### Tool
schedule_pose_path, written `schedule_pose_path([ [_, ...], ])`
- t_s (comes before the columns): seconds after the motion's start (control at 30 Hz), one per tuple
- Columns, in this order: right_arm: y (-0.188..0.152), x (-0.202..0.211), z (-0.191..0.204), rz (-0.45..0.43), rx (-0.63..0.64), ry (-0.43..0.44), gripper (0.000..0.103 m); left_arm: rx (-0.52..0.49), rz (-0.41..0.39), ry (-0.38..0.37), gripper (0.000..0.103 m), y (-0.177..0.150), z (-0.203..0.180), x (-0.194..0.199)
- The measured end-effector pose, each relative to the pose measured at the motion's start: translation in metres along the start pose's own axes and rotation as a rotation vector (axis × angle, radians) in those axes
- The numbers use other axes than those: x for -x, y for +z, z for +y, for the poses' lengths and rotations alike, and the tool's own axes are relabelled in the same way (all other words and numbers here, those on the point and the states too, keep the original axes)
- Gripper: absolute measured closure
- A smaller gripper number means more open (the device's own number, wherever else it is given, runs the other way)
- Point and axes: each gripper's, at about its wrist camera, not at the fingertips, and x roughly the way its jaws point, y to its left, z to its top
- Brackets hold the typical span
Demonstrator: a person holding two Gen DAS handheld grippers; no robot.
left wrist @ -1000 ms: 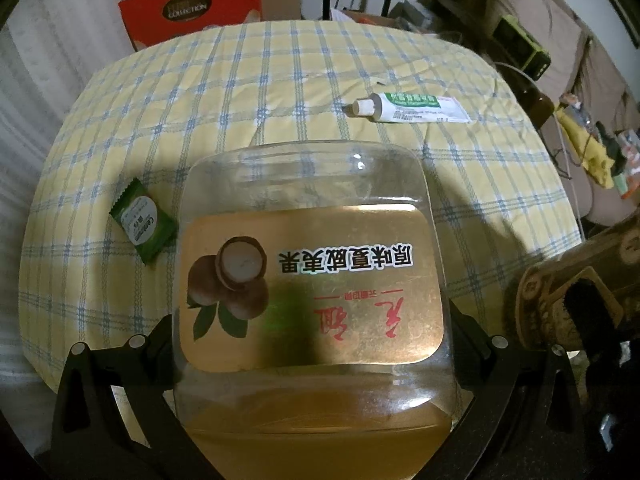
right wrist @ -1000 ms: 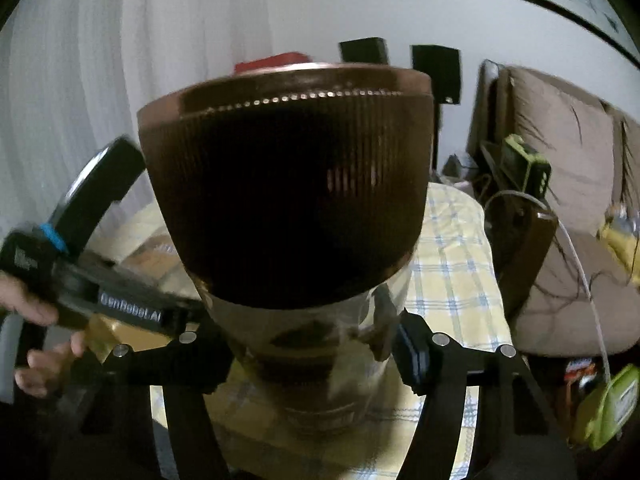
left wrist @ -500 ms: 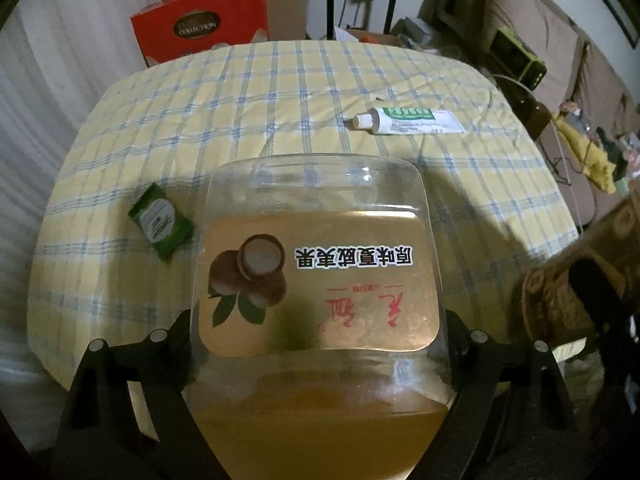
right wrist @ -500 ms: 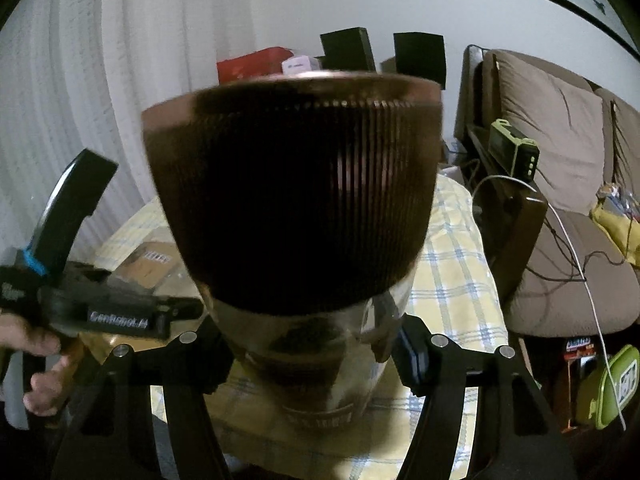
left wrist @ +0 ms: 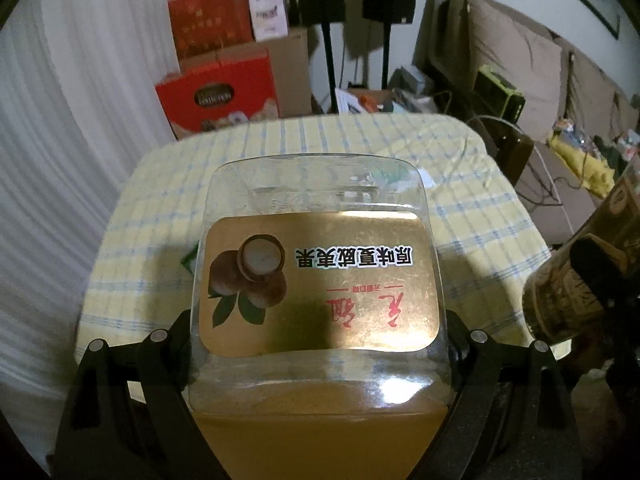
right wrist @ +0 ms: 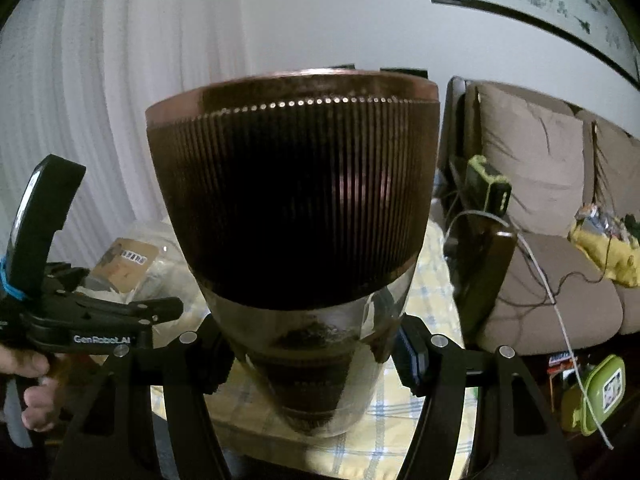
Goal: Organize objects
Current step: 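Carry the plastic box with the left gripper while the right gripper carries the jar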
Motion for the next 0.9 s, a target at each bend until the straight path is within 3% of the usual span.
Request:
schedule_pose_path([
  [0.4, 0.012, 0.052, 0.014, -0.075, 0.052, -0.010, 0.037, 0.011, -0.146, -0.038, 0.014, 0.011, -0.005, 0.068],
  [0.43, 0.013, 0.060, 0.015, -0.087, 0.049, -0.079, 0.037, 0.013, -0.156, -0.041, 0.014, 0.011, -0.004, 0.072],
  [0.5, 0.014, 0.070, 0.012, -0.098, 0.035, -0.040, 0.037, 0.015, -0.177, -0.043, 0.014, 0.010, -0.002, 0.079],
  [0.6, 0.009, 0.079, 0.007, -0.086, 0.010, 0.002, 0.037, 0.021, -0.171, -0.018, 0.014, 0.005, 0.003, 0.083],
  [0.7, 0.007, 0.084, 0.006, -0.090, 0.038, -0.042, 0.037, 0.023, -0.167, 0.004, 0.014, 0.004, 0.008, 0.088],
  [0.77, 0.003, 0.088, -0.003, -0.111, 0.017, -0.017, 0.037, 0.030, -0.170, 0.012, 0.014, 0.004, 0.010, 0.092],
  [0.9, -0.003, 0.082, -0.020, -0.060, -0.047, 0.004, 0.037, 0.031, -0.170, 0.022, 0.014, 0.003, 0.007, 0.091],
])
